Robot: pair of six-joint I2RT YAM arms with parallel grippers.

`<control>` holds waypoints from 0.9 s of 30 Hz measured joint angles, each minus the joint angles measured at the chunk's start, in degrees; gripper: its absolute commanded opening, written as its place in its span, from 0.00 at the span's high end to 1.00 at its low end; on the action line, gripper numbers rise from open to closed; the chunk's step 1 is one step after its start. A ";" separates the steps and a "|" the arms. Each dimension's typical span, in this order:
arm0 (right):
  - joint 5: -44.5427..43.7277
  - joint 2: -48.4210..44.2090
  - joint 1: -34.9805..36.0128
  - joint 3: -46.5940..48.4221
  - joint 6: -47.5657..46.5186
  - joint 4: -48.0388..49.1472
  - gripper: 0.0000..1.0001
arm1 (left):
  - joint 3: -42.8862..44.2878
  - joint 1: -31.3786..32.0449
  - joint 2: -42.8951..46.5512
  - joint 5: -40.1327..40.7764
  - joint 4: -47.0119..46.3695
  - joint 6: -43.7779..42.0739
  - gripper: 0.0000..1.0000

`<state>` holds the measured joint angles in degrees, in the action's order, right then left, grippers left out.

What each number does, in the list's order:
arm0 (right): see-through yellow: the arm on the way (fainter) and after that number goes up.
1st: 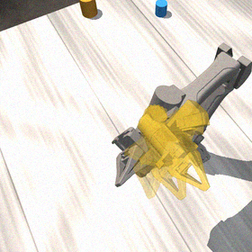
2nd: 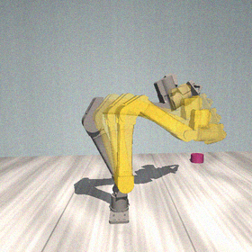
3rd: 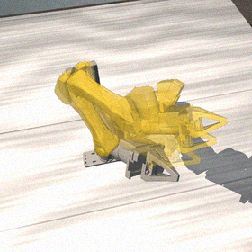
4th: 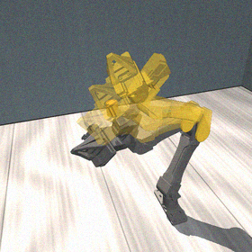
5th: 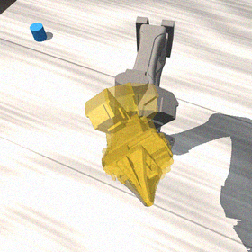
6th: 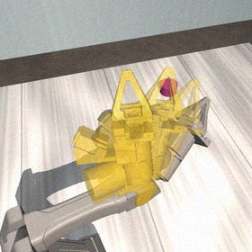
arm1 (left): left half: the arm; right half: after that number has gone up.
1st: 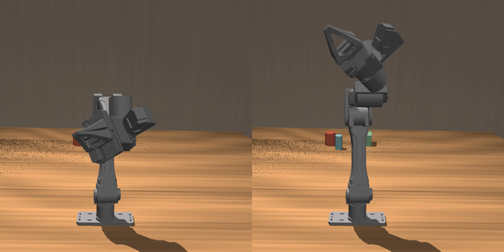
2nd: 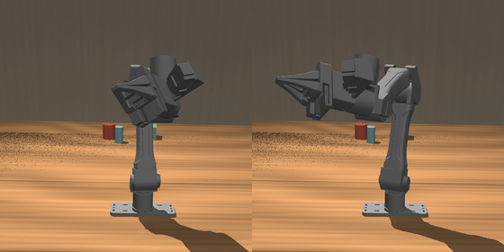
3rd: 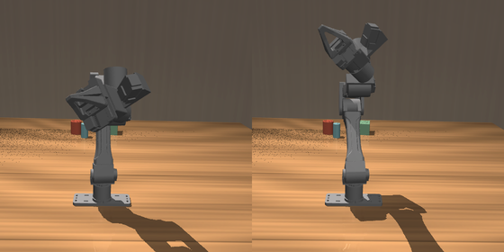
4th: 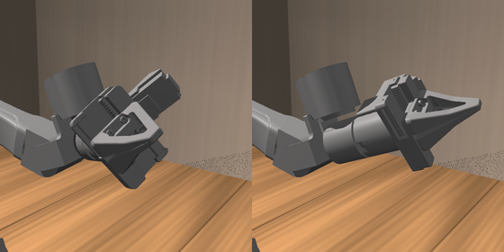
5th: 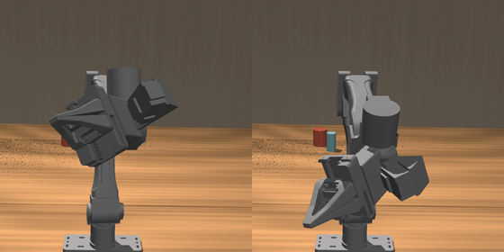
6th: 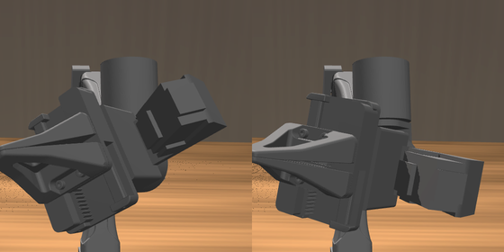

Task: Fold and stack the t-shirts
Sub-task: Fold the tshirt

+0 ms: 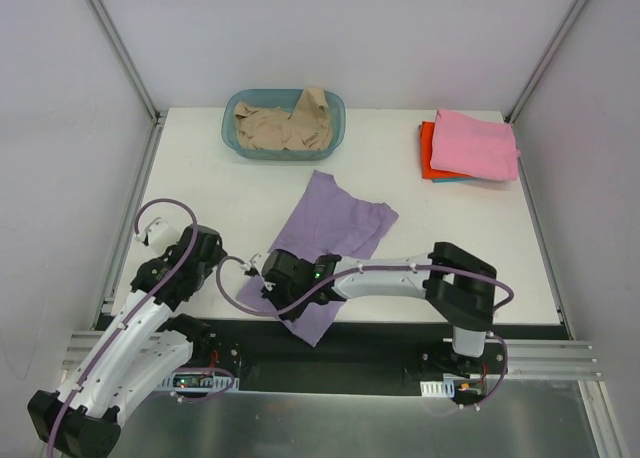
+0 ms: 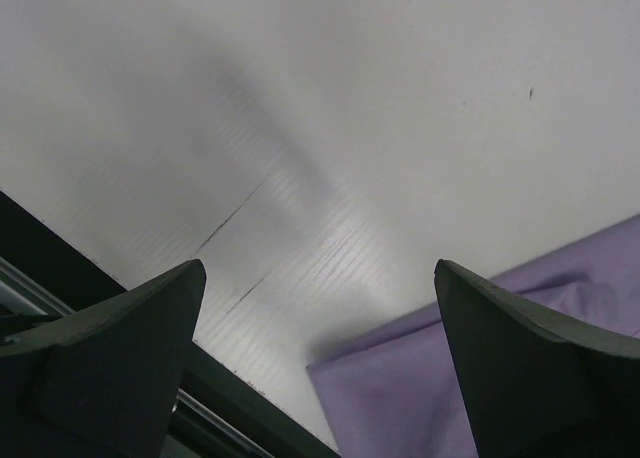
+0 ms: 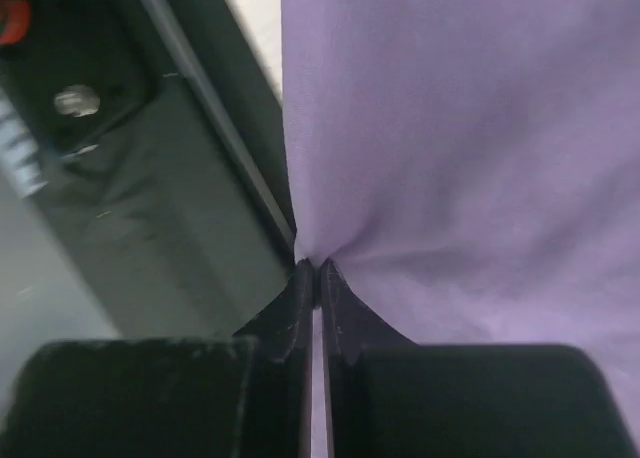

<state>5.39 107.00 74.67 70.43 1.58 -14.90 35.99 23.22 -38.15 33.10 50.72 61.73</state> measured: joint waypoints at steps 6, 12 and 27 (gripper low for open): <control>8.02 -8.50 -1.09 -0.09 2.23 -0.66 0.99 | 0.57 -1.14 -0.26 -0.24 -1.16 -1.25 0.01; 13.62 -11.93 -6.82 0.39 3.37 -1.44 0.99 | 2.08 -1.22 -0.20 -1.46 -2.34 -2.73 0.01; 11.13 -19.96 -27.67 1.07 -4.48 -11.34 0.99 | 5.16 -1.22 -6.45 -2.91 -5.05 -5.40 0.01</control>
<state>16.51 87.05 47.00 71.50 -2.90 -26.24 41.15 22.00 -44.60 30.20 45.67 56.34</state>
